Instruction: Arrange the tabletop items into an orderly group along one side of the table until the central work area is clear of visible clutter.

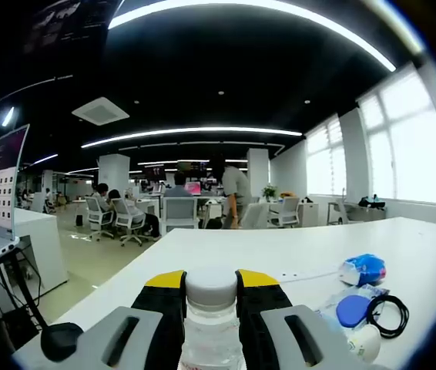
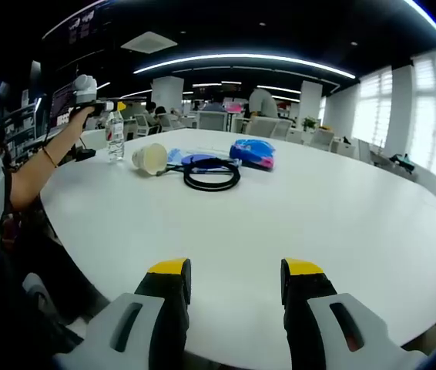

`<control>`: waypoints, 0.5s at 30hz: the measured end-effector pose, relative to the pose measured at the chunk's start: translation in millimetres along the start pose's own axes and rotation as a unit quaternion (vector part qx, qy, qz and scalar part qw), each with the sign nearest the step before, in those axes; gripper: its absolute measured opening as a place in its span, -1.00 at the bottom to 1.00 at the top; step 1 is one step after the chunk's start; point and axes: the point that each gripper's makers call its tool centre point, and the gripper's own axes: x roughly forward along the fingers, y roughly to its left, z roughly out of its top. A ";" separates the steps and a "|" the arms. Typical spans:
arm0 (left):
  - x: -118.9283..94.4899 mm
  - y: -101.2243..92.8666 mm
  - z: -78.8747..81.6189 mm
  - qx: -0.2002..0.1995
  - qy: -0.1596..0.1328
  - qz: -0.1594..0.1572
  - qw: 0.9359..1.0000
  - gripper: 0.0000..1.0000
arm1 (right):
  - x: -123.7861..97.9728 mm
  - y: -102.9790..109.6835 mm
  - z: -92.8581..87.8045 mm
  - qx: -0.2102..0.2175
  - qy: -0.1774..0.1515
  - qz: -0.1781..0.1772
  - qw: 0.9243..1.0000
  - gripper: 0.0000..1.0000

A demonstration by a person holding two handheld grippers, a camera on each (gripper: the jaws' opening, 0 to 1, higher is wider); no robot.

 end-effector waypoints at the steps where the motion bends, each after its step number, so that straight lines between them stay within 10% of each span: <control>1: 2.1 0.4 0.1 0.001 0.000 0.000 1.000 -0.56 | 0.2 0.0 0.2 0.000 0.000 -0.001 1.000 -0.11; 15: 24.3 -3.9 -4.7 0.004 0.010 -0.013 1.000 -0.56 | 2.7 -4.4 1.1 -0.003 0.010 -0.016 1.000 -0.11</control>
